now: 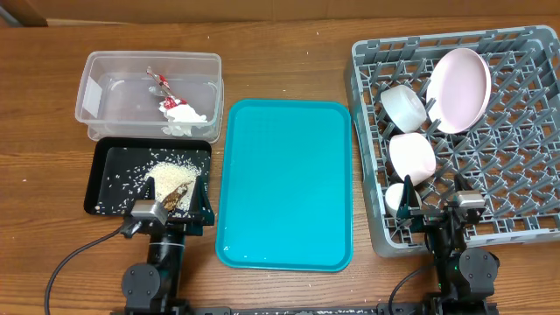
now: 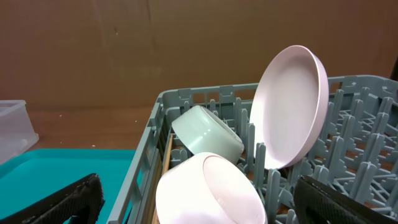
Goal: Sort waste into correct bins and load items into the dishwasher
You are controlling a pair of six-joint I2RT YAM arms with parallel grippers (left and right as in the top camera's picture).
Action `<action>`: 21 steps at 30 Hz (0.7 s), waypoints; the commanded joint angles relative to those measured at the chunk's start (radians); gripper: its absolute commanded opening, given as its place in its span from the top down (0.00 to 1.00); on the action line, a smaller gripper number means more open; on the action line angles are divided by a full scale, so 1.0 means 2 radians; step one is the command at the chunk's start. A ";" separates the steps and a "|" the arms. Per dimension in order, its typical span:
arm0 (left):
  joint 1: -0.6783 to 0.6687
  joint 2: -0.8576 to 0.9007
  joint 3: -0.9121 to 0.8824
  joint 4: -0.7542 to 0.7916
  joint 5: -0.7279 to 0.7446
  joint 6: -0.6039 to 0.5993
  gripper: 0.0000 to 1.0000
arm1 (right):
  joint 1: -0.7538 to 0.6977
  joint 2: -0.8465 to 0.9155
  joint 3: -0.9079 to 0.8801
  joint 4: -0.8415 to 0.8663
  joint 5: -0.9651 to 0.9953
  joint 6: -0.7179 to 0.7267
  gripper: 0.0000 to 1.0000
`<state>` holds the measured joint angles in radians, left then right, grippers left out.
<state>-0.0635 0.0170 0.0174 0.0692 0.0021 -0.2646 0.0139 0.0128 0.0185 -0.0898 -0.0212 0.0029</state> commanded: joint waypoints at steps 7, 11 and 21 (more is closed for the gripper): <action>0.004 -0.007 -0.007 -0.074 -0.010 0.013 0.00 | -0.002 -0.005 -0.005 0.004 0.002 -0.002 0.00; 0.004 -0.007 -0.006 -0.072 -0.006 0.013 0.00 | -0.002 -0.005 -0.005 0.004 0.002 -0.002 0.00; 0.004 -0.007 -0.006 -0.072 -0.006 0.013 0.00 | -0.002 -0.005 -0.005 0.004 0.002 -0.002 0.00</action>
<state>-0.0635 0.0151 0.0086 -0.0765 -0.0040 -0.2577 0.0135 0.0128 0.0185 -0.0895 -0.0219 0.0032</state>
